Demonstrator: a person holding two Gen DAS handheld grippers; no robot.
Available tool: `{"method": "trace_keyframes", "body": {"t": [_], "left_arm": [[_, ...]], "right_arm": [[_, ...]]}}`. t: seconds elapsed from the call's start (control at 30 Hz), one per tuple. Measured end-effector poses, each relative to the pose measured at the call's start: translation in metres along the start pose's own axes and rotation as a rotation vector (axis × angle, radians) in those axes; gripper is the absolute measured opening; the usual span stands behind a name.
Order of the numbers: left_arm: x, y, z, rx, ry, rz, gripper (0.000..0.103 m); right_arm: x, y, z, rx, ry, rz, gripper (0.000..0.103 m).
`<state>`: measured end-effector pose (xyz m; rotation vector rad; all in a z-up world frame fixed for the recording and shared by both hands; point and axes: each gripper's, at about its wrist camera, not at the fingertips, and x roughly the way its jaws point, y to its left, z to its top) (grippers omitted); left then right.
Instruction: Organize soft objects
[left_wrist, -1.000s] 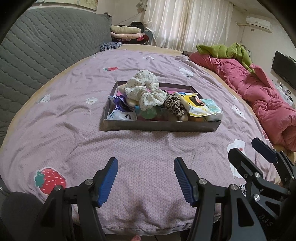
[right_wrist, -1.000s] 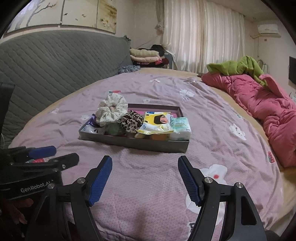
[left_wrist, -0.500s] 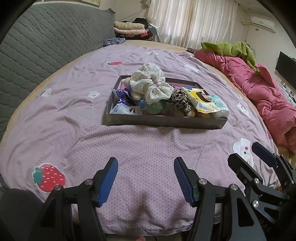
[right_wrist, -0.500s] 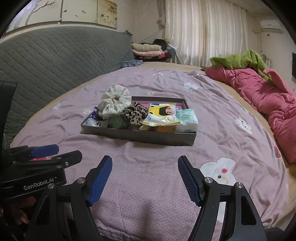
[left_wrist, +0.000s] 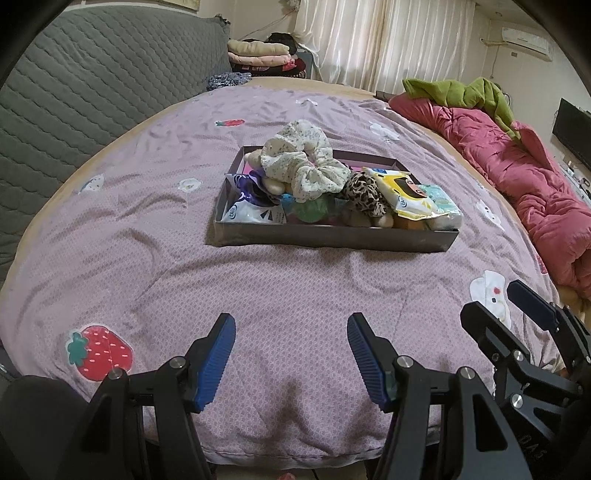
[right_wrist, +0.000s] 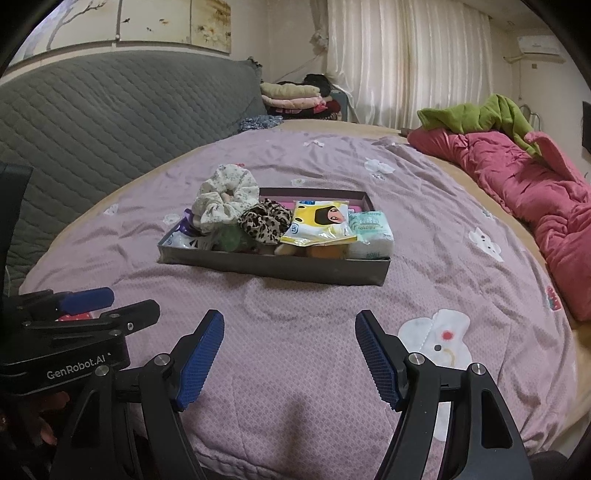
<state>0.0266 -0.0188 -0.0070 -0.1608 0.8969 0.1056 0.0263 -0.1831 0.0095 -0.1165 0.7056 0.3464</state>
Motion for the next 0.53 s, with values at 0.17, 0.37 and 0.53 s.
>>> {"method": "trace_keyframes", "body": {"t": [0.17, 0.37, 0.53], "left_arm": [[0.0019, 0.0001, -0.0005, -0.001, 0.006, 0.003, 0.062], [0.005, 0.0003, -0.0021, 0.0, 0.02, 0.008, 0.062], [0.0102, 0.0013, -0.0033, 0.004, 0.038, 0.006, 0.062]], "right_arm": [[0.001, 0.0001, 0.0001, 0.002, 0.003, 0.002, 0.075], [0.0018, -0.0011, 0.0002, 0.011, 0.003, -0.002, 0.075], [0.0048, -0.0043, 0.0006, 0.031, 0.007, 0.001, 0.075]]}}
